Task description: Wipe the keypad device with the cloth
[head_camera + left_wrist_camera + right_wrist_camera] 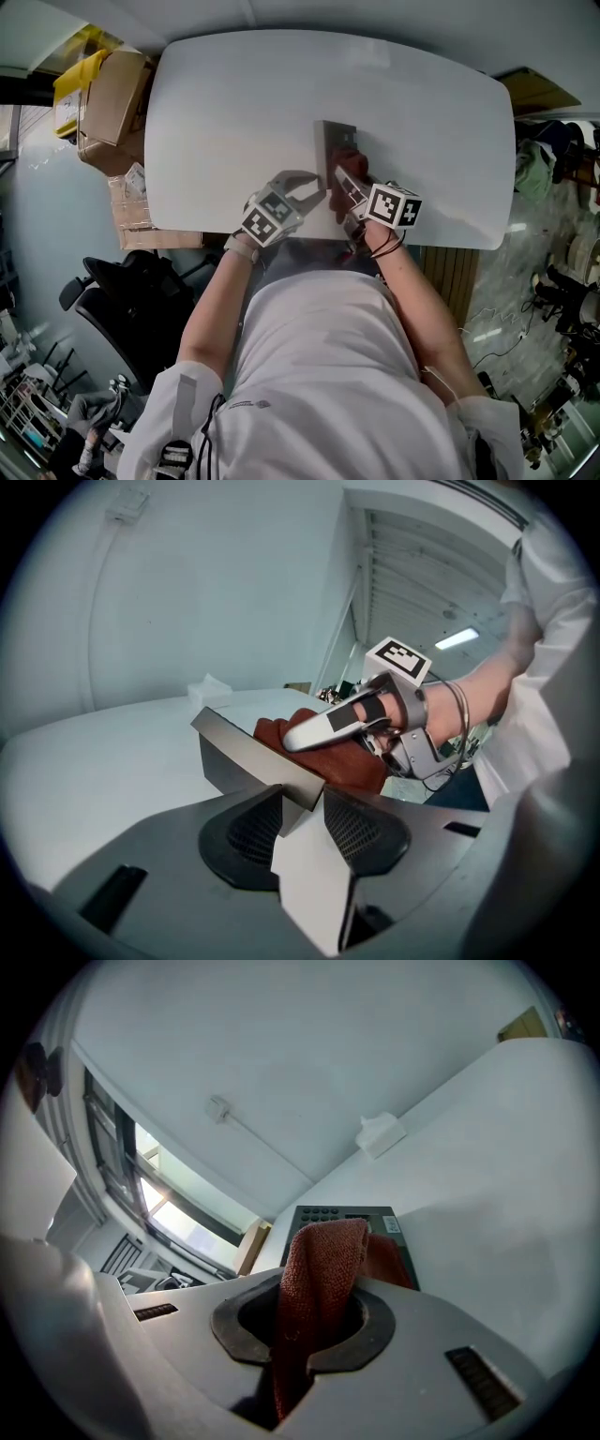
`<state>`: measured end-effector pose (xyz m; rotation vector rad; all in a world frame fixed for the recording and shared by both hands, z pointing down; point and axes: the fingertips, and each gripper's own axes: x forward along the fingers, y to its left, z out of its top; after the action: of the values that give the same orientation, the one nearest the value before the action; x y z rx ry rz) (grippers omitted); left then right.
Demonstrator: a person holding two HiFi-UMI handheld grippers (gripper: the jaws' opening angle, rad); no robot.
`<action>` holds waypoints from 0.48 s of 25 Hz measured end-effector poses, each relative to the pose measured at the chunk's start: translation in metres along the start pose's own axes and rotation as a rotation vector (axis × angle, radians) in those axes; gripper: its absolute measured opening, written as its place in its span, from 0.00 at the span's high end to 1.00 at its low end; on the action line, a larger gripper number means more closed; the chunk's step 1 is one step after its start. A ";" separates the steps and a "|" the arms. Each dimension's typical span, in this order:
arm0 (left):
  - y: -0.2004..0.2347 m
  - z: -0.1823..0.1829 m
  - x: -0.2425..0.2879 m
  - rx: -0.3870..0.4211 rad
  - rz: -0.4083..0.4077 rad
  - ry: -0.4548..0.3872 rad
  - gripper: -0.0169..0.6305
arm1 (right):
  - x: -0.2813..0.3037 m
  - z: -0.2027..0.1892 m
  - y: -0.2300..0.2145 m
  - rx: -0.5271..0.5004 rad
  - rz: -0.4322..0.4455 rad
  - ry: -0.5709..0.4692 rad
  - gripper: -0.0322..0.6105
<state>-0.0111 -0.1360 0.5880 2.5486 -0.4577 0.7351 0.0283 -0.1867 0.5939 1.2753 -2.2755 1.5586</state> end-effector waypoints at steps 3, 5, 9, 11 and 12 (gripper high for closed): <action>0.000 0.000 0.001 -0.001 0.008 0.001 0.78 | 0.000 0.003 -0.012 -0.001 -0.005 0.005 0.87; 0.000 0.000 0.000 -0.001 0.013 0.003 0.78 | 0.000 0.003 -0.020 0.011 -0.010 0.002 0.87; 0.001 0.000 0.001 -0.010 0.028 0.003 0.78 | -0.001 0.006 -0.033 0.031 -0.030 -0.012 0.87; 0.001 0.000 0.002 -0.019 0.037 0.000 0.78 | -0.001 0.006 -0.039 0.047 -0.040 -0.013 0.87; 0.001 0.000 0.001 -0.023 0.043 -0.002 0.78 | -0.001 0.007 -0.043 0.057 -0.045 -0.012 0.87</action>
<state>-0.0104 -0.1372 0.5892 2.5253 -0.5200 0.7386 0.0601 -0.1971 0.6211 1.3436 -2.2086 1.6166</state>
